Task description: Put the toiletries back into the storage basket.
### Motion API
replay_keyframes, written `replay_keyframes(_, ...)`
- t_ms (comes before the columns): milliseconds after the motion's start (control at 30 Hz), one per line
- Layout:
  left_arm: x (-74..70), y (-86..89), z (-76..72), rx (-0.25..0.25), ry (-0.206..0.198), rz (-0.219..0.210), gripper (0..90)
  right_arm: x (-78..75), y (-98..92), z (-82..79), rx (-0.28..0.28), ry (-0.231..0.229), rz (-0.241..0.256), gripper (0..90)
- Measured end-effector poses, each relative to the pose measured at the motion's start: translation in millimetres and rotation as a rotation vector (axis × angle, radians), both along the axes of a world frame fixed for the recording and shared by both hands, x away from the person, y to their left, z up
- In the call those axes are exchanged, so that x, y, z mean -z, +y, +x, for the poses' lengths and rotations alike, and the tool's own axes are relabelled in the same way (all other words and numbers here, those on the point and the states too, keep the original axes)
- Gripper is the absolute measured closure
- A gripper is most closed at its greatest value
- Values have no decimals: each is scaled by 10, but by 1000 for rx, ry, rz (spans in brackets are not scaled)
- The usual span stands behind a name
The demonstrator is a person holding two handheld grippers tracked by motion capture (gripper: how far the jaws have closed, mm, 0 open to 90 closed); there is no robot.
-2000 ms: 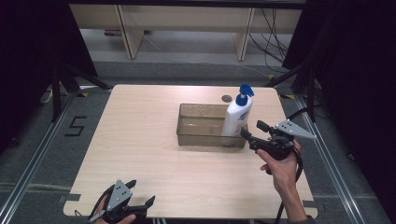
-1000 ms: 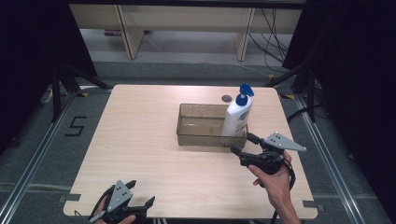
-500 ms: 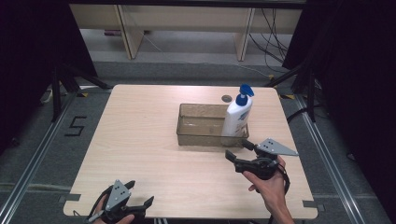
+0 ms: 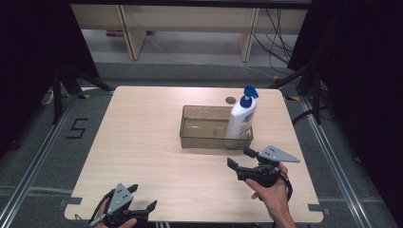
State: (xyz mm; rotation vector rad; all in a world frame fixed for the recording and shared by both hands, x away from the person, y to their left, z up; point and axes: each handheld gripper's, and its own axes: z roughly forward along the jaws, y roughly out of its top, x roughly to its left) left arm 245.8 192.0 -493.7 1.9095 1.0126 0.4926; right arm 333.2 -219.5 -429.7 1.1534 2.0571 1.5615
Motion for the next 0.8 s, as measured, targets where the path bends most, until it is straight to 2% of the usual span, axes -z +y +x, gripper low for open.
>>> replay_keyframes(33, 2, -6, -1, -3, -1, -7, 151, 11, 5, -6, 3, -1, 6, 217)
replay_keyframes(67, -6, 12, 0, 6, 2, 15, 152, 22, 3, -1, -11, -2, 9, 217)
replay_keyframes(133, -5, 10, 0, 4, 2, 12, 151, 29, 8, -24, -3, 14, 13, 217)
replay_keyframes(167, -5, 10, -1, 6, 1, 14, 152, 41, -2, -30, -11, 4, -2, 218)
replay_keyframes(200, 1, -7, -3, -3, -1, -7, 152, 53, -3, -23, -17, -16, -5, 217)
replay_keyframes(233, 1, -7, -3, -3, -1, -7, 152, 53, -3, -23, -17, -16, -5, 217)
replay_keyframes(267, -4, 3, -3, 3, 1, 8, 151, 53, -4, -51, -13, 3, -2, 216)
replay_keyframes(367, -4, 3, -3, 4, 2, 10, 152, 68, -4, -64, -15, -7, -4, 210)
replay_keyframes(400, -4, 4, -2, 3, 2, 9, 152, 69, 7, -91, -10, 21, 9, 206)
replay_keyframes(433, -2, 3, -2, 3, 2, 9, 152, 80, -8, -81, -15, -14, -18, 201)
replay_keyframes(467, -3, 3, -3, 4, 2, 9, 152, 81, 3, -107, -7, 12, -16, 194)
replay_keyframes(533, -3, 1, -4, 3, 2, 9, 151, 102, 0, -113, -15, -6, -29, 166)
replay_keyframes(567, -3, 4, -3, 3, 3, 10, 151, 101, 5, -133, -13, 13, -25, 155)
replay_keyframes(600, 0, 4, -3, -2, 2, 3, 152, 116, 8, -135, -15, 8, -29, 156)
replay_keyframes(633, -4, 18, 0, 2, 4, 16, 152, 120, 14, -158, -12, 22, -23, 156)
replay_keyframes(667, -3, 16, 0, -3, 2, 8, 152, 124, -2, -157, -22, 1, -46, 156)
replay_keyframes(700, -10, 20, -4, -6, 3, 17, 152, 139, 18, -177, -16, 8, -21, 155)
replay_keyframes(733, -8, 18, -3, -5, 2, 14, 152, 146, 3, -176, -29, 0, -45, 155)
replay_keyframes(800, -3, 7, -4, 4, 2, 10, 151, 159, 1, -196, -38, 14, -53, 155)
